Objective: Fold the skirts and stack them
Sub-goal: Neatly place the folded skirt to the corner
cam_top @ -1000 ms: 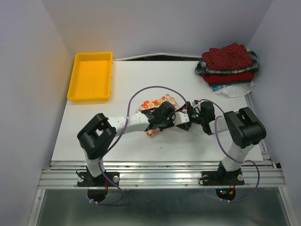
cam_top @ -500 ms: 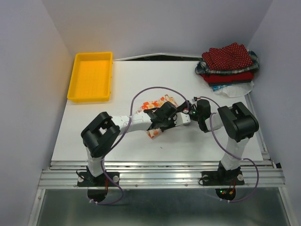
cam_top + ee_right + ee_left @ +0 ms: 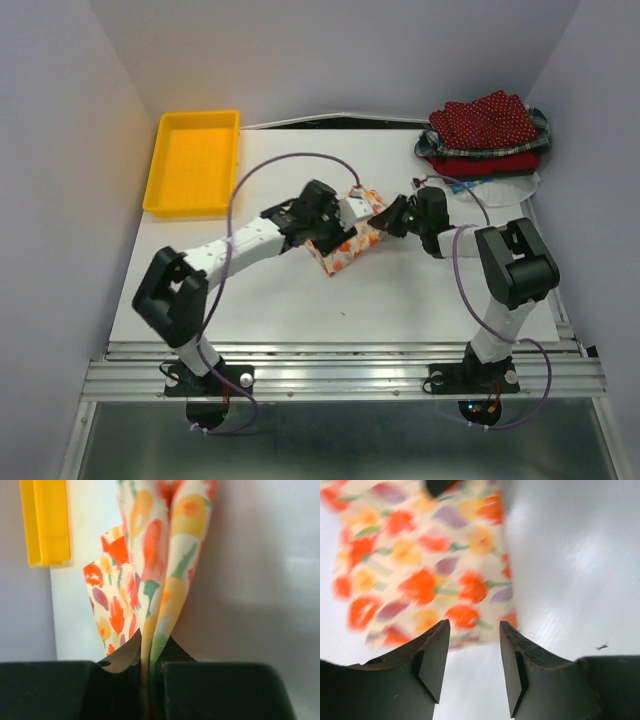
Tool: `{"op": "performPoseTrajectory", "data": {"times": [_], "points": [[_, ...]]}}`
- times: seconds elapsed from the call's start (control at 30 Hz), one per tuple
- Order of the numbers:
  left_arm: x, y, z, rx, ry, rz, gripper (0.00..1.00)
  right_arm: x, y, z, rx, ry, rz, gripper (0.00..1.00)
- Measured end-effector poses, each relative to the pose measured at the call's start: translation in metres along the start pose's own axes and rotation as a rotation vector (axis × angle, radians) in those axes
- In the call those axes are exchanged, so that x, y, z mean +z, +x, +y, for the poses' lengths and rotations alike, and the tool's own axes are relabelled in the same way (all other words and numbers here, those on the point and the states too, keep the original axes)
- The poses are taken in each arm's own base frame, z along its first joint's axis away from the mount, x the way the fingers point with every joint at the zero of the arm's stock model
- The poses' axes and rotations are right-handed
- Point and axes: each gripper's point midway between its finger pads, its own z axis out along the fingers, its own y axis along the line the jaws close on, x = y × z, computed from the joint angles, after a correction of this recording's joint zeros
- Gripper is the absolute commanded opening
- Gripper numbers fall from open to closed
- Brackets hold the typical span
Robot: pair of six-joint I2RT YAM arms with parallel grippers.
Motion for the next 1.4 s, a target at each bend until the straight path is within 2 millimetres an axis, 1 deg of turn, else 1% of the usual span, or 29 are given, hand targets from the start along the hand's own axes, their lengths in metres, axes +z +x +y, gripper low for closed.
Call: {"op": "performPoseTrajectory", "data": {"times": [0.03, 0.07, 0.1, 0.13, 0.2, 0.27, 0.3, 0.33, 0.4, 0.47, 0.53, 0.63, 0.67, 0.77, 0.83, 0.87, 0.93, 1.03, 1.07, 1.13, 1.2, 1.27, 1.4], "points": [[-0.022, -0.005, 0.023, -0.033, -0.053, -0.038, 0.59, -0.001, -0.012, 0.008, -0.051, -0.01, -0.019, 0.01], [-0.041, -0.011, 0.039, -0.051, -0.099, -0.073, 0.59, -0.001, -0.02, 0.015, -0.089, -0.019, -0.032, 0.01], [-0.056, -0.014, 0.053, -0.065, -0.139, -0.098, 0.59, 0.0, -0.033, 0.021, -0.14, -0.024, -0.051, 0.01], [-0.085, -0.02, 0.073, -0.079, -0.211, -0.146, 0.59, 0.001, -0.043, 0.029, -0.188, -0.032, -0.062, 0.01], [-0.114, -0.028, 0.083, -0.076, -0.27, -0.197, 0.59, 0.003, -0.066, 0.044, -0.293, -0.038, -0.089, 0.01], [-0.13, -0.033, 0.081, -0.063, -0.286, -0.226, 0.59, 0.003, -0.086, 0.058, -0.408, -0.041, -0.116, 0.01], [-0.132, -0.032, 0.079, -0.06, -0.285, -0.226, 0.59, 0.003, -0.094, 0.063, -0.463, -0.039, -0.128, 0.01], [-0.13, -0.026, 0.076, -0.059, -0.277, -0.212, 0.59, 0.003, -0.104, 0.069, -0.527, -0.034, -0.143, 0.01], [-0.121, -0.01, 0.07, -0.069, -0.255, -0.165, 0.59, 0.003, -0.122, 0.079, -0.636, -0.022, -0.175, 0.01], [-0.113, 0.004, 0.064, -0.08, -0.231, -0.117, 0.59, 0.003, -0.136, 0.082, -0.708, -0.007, -0.191, 0.01], [-0.108, 0.014, 0.06, -0.089, -0.214, -0.083, 0.59, 0.008, -0.15, 0.081, -0.792, 0.012, -0.196, 0.01], [-0.107, 0.017, 0.059, -0.092, -0.209, -0.071, 0.59, 0.018, -0.168, 0.069, -0.871, 0.054, -0.179, 0.01], [-0.107, 0.017, 0.059, -0.092, -0.209, -0.071, 0.59, 0.022, -0.176, 0.061, -0.911, 0.077, -0.174, 0.01], [-0.106, 0.017, 0.059, -0.093, -0.207, -0.071, 0.59, 0.025, -0.188, 0.044, -0.962, 0.119, -0.144, 0.01], [-0.106, 0.017, 0.059, -0.093, -0.205, -0.07, 0.59, 0.026, -0.204, 0.029, -0.999, 0.155, -0.13, 0.01], [-0.106, 0.017, 0.059, -0.093, -0.205, -0.069, 0.58, 0.026, -0.208, 0.025, -1.007, 0.163, -0.127, 0.01], [-0.105, 0.018, 0.059, -0.094, -0.203, -0.068, 0.59, 0.024, -0.228, 0.015, -1.037, 0.193, -0.13, 0.01], [-0.105, 0.018, 0.059, -0.094, -0.203, -0.069, 0.59, 0.018, -0.256, 0.009, -1.068, 0.223, -0.143, 0.01], [-0.105, 0.018, 0.058, -0.094, -0.202, -0.068, 0.59, 0.017, -0.263, 0.01, -1.08, 0.226, -0.152, 0.01], [-0.105, 0.018, 0.058, -0.094, -0.202, -0.069, 0.59, 0.012, -0.286, 0.014, -1.107, 0.236, -0.181, 0.01], [-0.105, 0.018, 0.058, -0.094, -0.201, -0.067, 0.59, 0.006, -0.3, 0.018, -1.124, 0.241, -0.201, 0.01], [-0.104, 0.019, 0.058, -0.095, -0.2, -0.063, 0.58, -0.001, -0.315, 0.026, -1.141, 0.24, -0.225, 0.01], [-0.104, 0.02, 0.058, -0.096, -0.197, -0.058, 0.59, -0.008, -0.327, 0.045, -1.156, 0.212, -0.258, 0.01]]}}
